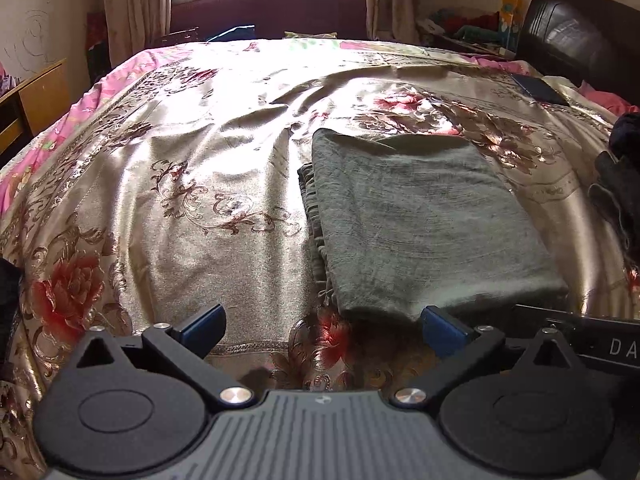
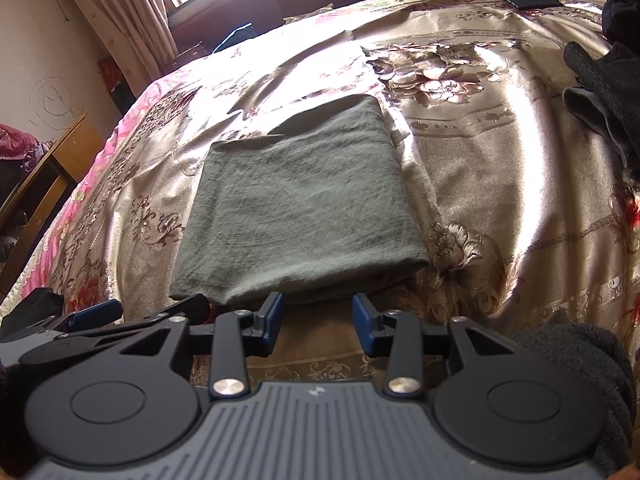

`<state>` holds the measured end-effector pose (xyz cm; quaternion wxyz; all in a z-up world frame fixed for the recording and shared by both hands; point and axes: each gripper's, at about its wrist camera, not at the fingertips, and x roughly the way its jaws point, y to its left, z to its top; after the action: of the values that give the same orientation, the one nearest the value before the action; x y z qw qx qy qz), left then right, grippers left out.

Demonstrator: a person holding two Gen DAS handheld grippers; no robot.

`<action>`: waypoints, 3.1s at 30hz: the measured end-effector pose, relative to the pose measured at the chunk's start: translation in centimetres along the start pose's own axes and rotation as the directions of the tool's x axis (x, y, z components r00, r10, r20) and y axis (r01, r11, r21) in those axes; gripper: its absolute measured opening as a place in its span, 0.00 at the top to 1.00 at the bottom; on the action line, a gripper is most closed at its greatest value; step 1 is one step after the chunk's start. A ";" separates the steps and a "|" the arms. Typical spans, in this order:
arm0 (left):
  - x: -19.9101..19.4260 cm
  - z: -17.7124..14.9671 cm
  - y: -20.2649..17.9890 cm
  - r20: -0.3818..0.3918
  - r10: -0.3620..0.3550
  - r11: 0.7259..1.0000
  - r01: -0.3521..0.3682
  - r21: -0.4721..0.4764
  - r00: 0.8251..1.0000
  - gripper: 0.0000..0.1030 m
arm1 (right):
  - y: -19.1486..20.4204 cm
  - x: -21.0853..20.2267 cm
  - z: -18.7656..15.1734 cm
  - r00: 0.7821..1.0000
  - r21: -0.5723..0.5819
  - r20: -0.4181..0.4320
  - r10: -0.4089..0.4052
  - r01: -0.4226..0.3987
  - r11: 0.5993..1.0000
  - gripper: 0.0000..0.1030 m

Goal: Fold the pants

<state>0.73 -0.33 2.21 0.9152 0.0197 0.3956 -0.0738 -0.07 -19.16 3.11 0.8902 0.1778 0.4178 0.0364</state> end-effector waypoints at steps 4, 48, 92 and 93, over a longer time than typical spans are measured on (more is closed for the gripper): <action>-0.2 0.0 0.1 0.007 -0.004 1.000 0.004 -0.008 1.000 0.00 | 0.2 0.1 -0.1 1.000 -0.015 -0.009 -0.004 0.003 1.000 0.61; -0.1 0.0 0.4 -0.005 0.002 1.000 -0.002 -0.025 1.000 0.00 | 0.4 0.4 -0.3 1.000 -0.025 -0.023 -0.009 0.008 1.000 0.61; -0.2 -0.1 0.3 -0.002 0.010 1.000 -0.010 -0.022 1.000 0.00 | 0.4 0.5 -0.2 1.000 -0.025 -0.024 -0.010 0.009 1.000 0.61; -0.2 -0.1 0.3 -0.002 0.009 1.000 -0.009 -0.022 1.000 0.00 | 0.4 0.5 -0.1 1.000 -0.024 -0.024 -0.010 0.009 1.000 0.61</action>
<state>0.58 -0.03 2.33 0.9153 0.0115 0.3974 -0.0650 0.22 -18.64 2.78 0.8873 0.1648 0.4290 0.0394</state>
